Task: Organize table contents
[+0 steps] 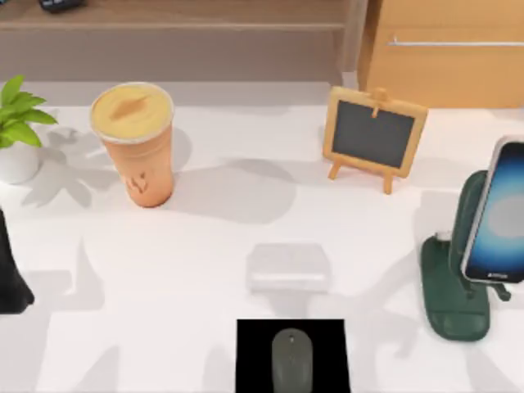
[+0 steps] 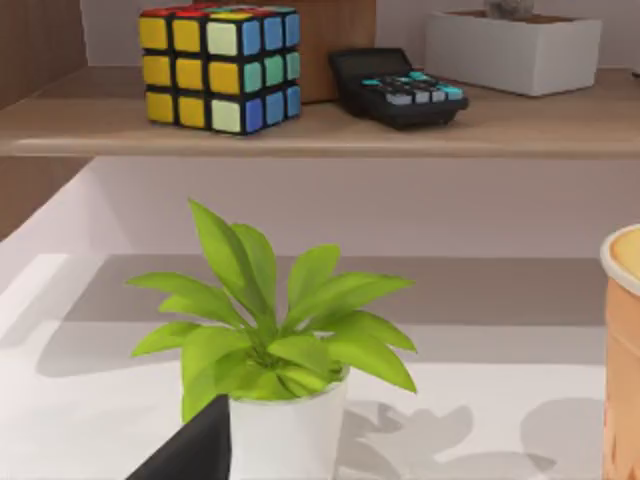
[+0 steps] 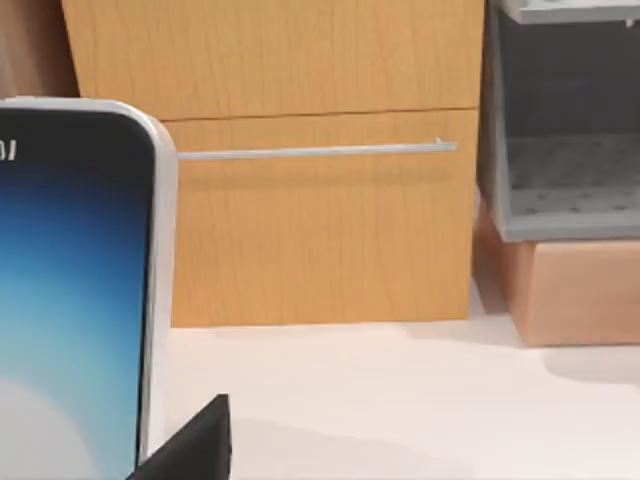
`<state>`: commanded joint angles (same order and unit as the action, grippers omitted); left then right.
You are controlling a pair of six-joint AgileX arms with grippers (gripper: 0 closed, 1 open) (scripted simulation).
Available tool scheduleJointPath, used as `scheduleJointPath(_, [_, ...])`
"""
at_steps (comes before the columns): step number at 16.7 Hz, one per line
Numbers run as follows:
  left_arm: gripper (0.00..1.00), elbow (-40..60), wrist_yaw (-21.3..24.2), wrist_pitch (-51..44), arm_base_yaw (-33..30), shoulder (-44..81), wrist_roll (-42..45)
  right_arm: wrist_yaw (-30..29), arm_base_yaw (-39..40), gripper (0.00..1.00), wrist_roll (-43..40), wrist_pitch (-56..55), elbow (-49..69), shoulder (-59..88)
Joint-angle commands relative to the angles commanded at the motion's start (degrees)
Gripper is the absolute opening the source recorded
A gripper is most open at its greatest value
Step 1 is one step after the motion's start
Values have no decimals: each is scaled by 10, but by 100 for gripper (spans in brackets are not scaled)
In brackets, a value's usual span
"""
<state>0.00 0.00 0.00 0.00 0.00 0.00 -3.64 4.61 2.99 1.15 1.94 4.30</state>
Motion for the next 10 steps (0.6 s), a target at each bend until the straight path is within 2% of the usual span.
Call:
scheduleJointPath(3, [100,0,0,0,0,0,0,34,-43,100,-28,-11,-19,-40])
scheduleJointPath(10, [100,1,-1,4,-2,6,0,36,-46,100,-30,-12,-19,-43])
